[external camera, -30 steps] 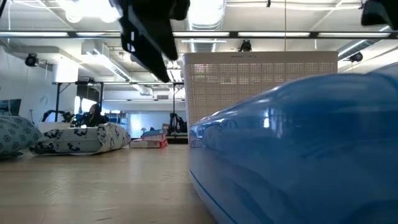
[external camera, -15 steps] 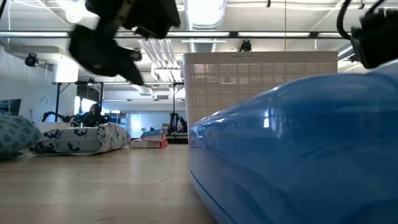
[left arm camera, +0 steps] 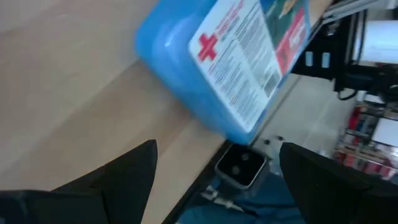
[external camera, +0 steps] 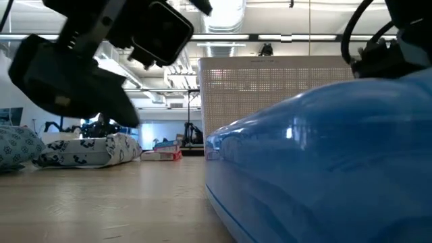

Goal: Pick & place medical supplies in basket/bin
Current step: Put the blue first aid kit into the bin

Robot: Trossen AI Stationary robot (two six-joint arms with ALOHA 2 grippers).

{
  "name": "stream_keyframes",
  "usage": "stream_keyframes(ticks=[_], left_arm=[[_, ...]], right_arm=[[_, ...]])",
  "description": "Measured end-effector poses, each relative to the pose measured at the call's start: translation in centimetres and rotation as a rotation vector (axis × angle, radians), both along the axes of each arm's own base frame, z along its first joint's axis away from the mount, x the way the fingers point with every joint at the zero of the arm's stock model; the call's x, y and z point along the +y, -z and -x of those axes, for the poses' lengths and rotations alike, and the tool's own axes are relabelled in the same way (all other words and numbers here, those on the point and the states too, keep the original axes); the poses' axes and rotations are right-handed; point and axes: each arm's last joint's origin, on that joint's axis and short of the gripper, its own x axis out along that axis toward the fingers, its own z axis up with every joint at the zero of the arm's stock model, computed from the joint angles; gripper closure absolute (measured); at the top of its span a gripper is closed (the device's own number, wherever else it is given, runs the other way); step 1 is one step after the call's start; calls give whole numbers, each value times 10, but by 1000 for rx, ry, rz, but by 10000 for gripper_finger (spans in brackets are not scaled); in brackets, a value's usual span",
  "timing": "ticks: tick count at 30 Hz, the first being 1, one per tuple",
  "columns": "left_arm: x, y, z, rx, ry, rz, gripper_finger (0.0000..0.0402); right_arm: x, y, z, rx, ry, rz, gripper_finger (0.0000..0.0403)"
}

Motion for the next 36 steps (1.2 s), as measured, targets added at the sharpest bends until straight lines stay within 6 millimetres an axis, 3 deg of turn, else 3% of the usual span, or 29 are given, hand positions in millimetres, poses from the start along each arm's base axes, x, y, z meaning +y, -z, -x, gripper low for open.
stream_keyframes(ticks=[5, 13, 20, 26, 31, 36], left_arm=[[-7, 16, -14, -12, -1, 5, 87], [-23, 57, -39, 26, 59, 22, 87], [-25, 69, -38, -1, 92, -58, 87], [-11, 73, -43, -2, 57, -86, 87], [3, 70, -53, -71, 63, -141, 87], [20, 69, -62, -106, 36, -194, 87]], right_arm=[[6, 8, -13, 14, 12, -2, 135], [6, 12, -18, -3, -1, 12, 122], [6, 13, -20, -36, -27, 24, 113], [4, 8, -25, -88, -64, 4, 117], [5, -22, -31, -231, -109, -15, 122], [-5, -30, -36, -235, -123, 57, 122]])
